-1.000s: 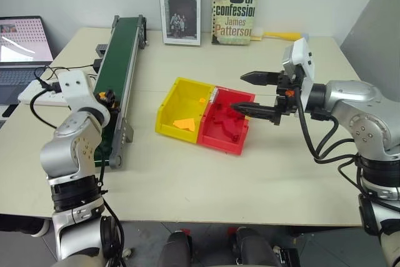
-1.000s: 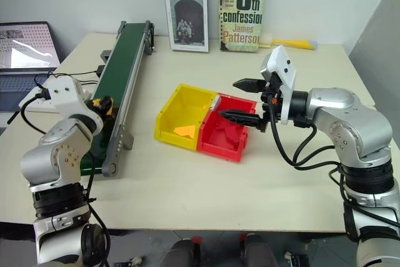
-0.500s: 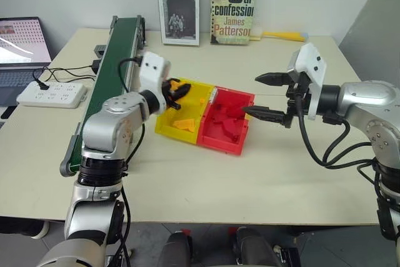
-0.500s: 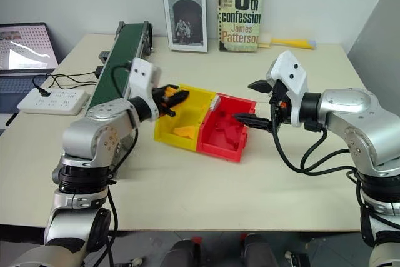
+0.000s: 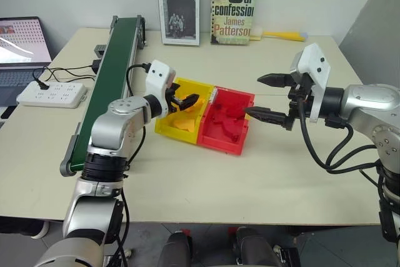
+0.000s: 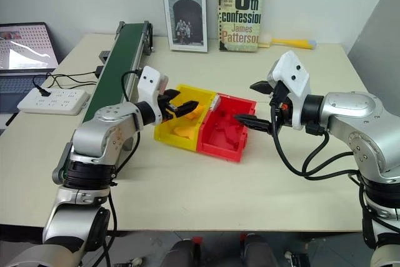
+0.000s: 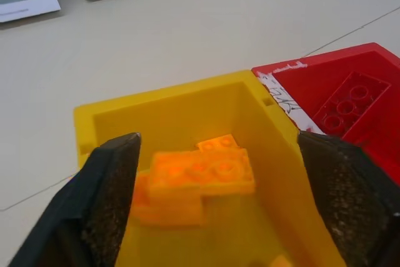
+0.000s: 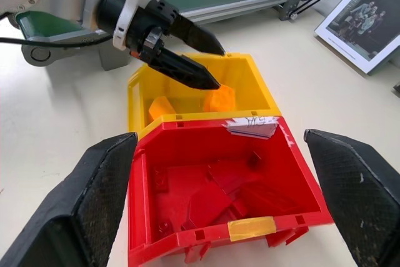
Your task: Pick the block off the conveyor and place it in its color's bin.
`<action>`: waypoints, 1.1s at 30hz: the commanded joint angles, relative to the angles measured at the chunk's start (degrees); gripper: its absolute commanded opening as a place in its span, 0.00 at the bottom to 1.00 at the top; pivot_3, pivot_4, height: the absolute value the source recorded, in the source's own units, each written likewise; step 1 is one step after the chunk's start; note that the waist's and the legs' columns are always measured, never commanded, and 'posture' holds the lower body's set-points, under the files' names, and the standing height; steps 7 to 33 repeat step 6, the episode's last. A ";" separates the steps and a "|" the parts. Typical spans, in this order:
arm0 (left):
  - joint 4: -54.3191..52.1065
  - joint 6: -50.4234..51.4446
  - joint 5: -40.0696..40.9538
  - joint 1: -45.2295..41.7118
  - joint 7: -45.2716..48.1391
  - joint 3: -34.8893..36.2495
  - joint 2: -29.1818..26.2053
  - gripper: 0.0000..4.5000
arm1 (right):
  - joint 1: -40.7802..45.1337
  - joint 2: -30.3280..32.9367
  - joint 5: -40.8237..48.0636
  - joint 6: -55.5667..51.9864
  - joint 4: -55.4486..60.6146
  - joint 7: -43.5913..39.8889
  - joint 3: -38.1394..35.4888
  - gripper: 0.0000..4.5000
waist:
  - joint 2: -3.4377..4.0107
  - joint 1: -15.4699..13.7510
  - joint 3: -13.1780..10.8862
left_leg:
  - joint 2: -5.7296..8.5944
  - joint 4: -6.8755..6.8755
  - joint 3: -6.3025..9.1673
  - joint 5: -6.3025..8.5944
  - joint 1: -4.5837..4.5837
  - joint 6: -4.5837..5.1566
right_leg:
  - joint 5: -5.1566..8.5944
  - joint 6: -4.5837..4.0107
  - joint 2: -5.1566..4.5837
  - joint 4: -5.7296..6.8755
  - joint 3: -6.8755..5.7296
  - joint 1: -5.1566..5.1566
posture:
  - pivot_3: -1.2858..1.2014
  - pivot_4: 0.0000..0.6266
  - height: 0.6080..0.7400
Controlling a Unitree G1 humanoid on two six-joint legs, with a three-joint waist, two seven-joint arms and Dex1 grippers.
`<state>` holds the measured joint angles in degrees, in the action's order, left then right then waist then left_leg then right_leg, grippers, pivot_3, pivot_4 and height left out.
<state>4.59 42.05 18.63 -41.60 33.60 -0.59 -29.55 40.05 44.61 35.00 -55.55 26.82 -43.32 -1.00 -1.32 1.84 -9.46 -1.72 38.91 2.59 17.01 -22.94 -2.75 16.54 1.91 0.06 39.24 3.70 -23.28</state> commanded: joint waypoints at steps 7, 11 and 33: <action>-11.00 1.87 4.53 7.39 16.61 8.41 -21.52 1.00 | -1.60 1.16 -3.72 8.03 -9.45 -3.94 0.00 1.00 | 0.14 -0.12 -0.14 | 0.00 -0.04 -0.02 0.00 0.01 0.02 | 0.01 0.01 0.00 -0.04 -0.01 0.00 | 0.52 0.24 1.00; -11.00 1.87 4.53 7.39 16.61 8.41 -21.52 1.00 | -1.60 1.16 -3.72 8.03 -9.45 -3.94 0.00 1.00 | 0.14 -0.12 -0.14 | 0.00 -0.04 -0.02 0.00 0.01 0.02 | 0.01 0.01 0.00 -0.04 -0.01 0.00 | 0.52 0.24 1.00; -11.00 1.87 4.53 7.39 16.61 8.41 -21.52 1.00 | -1.60 1.16 -3.72 8.03 -9.45 -3.94 0.00 1.00 | 0.14 -0.12 -0.14 | 0.00 -0.04 -0.02 0.00 0.01 0.02 | 0.01 0.01 0.00 -0.04 -0.01 0.00 | 0.52 0.24 1.00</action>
